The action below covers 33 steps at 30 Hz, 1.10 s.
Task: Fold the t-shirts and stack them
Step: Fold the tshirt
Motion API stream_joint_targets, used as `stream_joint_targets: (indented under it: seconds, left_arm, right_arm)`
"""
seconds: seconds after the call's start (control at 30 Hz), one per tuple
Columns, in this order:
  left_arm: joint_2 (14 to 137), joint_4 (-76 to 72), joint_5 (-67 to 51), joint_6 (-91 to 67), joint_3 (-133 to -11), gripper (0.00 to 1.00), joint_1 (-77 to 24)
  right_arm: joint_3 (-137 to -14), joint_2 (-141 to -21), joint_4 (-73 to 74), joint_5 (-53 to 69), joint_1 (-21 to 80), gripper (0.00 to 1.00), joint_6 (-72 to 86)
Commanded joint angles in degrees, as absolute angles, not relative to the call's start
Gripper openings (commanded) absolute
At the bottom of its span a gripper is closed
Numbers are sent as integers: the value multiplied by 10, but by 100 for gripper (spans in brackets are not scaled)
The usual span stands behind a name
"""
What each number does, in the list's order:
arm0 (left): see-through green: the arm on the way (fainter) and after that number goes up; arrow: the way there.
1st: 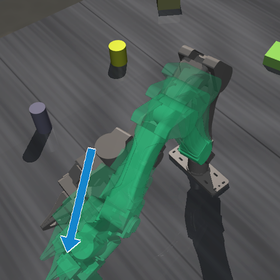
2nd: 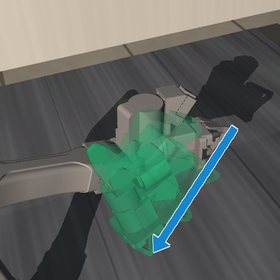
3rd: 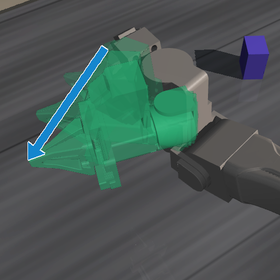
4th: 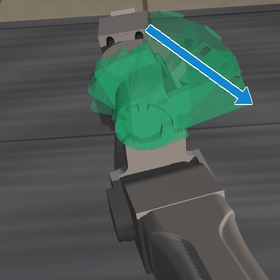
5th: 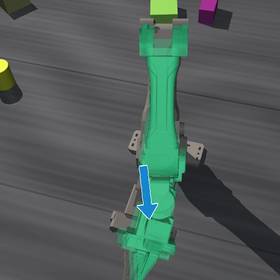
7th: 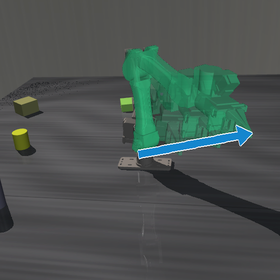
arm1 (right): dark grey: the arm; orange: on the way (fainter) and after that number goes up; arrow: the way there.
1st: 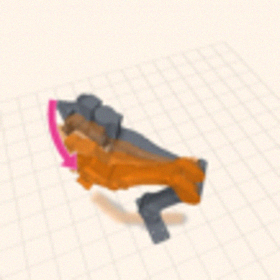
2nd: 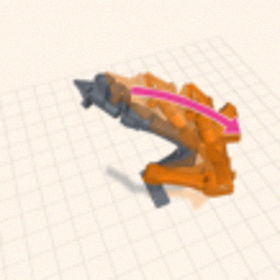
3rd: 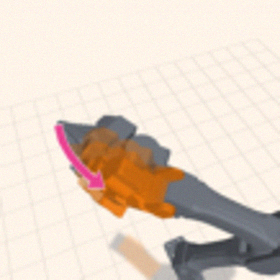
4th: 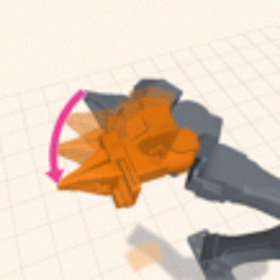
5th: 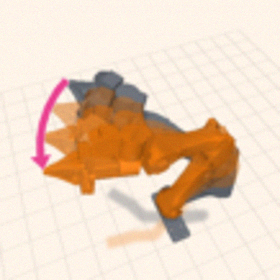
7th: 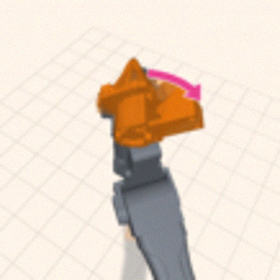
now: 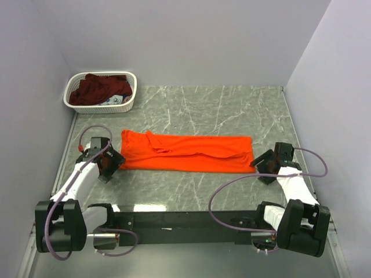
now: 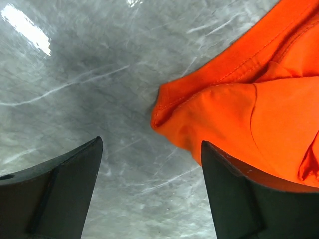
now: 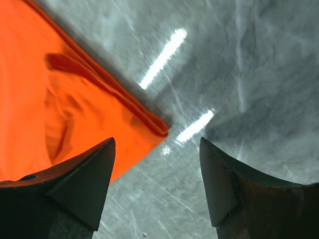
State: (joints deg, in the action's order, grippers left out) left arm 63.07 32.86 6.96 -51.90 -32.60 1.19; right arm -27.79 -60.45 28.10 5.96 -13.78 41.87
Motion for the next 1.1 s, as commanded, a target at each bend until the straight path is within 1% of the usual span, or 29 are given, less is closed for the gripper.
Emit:
stream_joint_targets:
  seconds: [0.0, 0.1, 0.2, 0.27, 0.33, 0.47, 0.5, 0.53, 0.57, 0.6, 0.67, 0.77, 0.8, 0.87, 0.9, 0.93, 0.97, 1.03, 1.07]
  left_arm:
    - [625, 281, 28, -548, -317, 84, 22]
    - [631, 270, 20, -550, -317, 81, 24]
    - [637, 258, 20, -547, -315, 78, 24]
    - [644, 250, 19, -542, -314, 77, 24]
    - [654, 247, 21, -541, -314, 76, 23]
    - [667, 245, 23, -541, -316, 70, 24]
    - [670, 246, 25, -542, -316, 66, 24]
    - [672, 247, 30, -543, -316, 65, 24]
    - [674, 247, 34, -544, -315, 62, 24]
    - [674, 247, 37, -544, -314, 56, 24]
    - [677, 246, 45, -548, -312, 49, 25]
    - [683, 242, 52, -555, -311, 40, 25]
    - [685, 242, 54, -555, -312, 32, 25]
    - [693, 247, 67, -556, -316, 27, 25]
    - [695, 250, 70, -558, -318, 21, 25]
    - [698, 254, 73, -559, -320, 19, 25]
    - [698, 256, 76, -558, -321, 15, 25]
    - [696, 264, 82, -559, -325, 10, 25]
    - [694, 280, 87, -560, -329, 9, 25]
  right_arm:
    - [-251, -599, 244, 119, -152, 73, 417]
    - [-232, -606, 216, 134, -152, 69, 428]
    - [-224, -611, 200, 141, -152, 68, 432]
    - [-221, -613, 189, 143, -153, 65, 434]
    - [-220, -615, 184, 143, -153, 59, 436]
    - [-222, -622, 188, 137, -154, 51, 433]
    - [-223, -623, 192, 131, -155, 47, 430]
    - [-225, -623, 193, 127, -156, 45, 428]
    - [-226, -622, 195, 125, -160, 44, 426]
    - [-228, -623, 199, 123, -163, 42, 422]
    - [-229, -622, 200, 121, -167, 42, 418]
    - [-231, -622, 207, 111, -174, 37, 409]
    - [-232, -622, 209, 111, -180, 31, 405]
    - [-234, -623, 214, 106, -187, 23, 400]
    - [-235, -623, 220, 105, -192, 19, 396]
    - [-236, -624, 221, 105, -196, 15, 393]
    - [-239, -623, 223, 104, -198, 9, 390]
    - [-246, -620, 239, 94, -203, 4, 385]
    - [-250, -614, 244, 90, -205, 0, 384]
